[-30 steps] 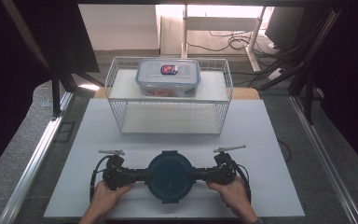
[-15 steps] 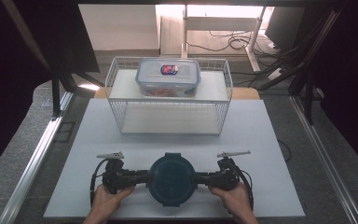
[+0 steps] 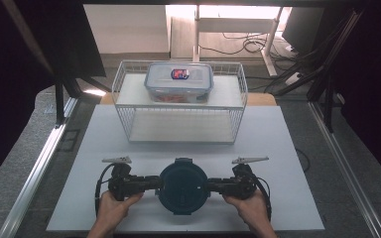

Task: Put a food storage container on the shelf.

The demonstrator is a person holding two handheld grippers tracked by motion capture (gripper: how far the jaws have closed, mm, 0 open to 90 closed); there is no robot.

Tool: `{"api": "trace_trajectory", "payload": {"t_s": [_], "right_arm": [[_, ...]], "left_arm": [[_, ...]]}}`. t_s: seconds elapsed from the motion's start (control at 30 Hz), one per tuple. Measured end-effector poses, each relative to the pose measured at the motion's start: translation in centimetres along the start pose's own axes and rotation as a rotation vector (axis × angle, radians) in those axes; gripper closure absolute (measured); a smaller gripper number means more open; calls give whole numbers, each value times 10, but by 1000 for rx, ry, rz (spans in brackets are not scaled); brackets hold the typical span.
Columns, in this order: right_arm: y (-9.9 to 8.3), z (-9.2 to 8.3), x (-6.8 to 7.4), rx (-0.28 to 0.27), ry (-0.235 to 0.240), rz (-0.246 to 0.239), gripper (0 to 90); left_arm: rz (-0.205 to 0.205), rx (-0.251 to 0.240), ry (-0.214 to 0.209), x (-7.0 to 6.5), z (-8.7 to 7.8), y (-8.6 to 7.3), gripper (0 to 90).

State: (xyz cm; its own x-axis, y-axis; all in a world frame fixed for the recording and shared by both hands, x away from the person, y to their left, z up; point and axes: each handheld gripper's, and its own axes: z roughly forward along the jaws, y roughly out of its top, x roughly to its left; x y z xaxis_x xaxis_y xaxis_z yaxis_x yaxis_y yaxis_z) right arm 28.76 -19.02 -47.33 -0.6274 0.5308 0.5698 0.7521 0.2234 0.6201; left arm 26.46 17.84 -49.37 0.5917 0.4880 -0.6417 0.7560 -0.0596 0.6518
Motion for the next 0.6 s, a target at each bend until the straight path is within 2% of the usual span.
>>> {"api": "trace_trajectory", "payload": {"t_s": [0.23, 0.27, 0.3, 0.33, 0.6], "right_arm": [[19, -6, 5, -22, -1, -39, 573], [23, -8, 7, -25, -3, -45, 573], [23, -8, 7, -25, -3, -45, 573], [31, -11, 9, -32, -4, -55, 573], [63, -24, 18, -71, -9, -97, 573]], "left_arm": [[27, -17, 11, -6, -6, 15, 581], [36, -23, 14, -8, -9, 22, 581], [36, -23, 14, -8, -9, 22, 581], [46, -30, 17, -11, -11, 30, 581], [89, -54, 27, -23, -22, 62, 581]]}}
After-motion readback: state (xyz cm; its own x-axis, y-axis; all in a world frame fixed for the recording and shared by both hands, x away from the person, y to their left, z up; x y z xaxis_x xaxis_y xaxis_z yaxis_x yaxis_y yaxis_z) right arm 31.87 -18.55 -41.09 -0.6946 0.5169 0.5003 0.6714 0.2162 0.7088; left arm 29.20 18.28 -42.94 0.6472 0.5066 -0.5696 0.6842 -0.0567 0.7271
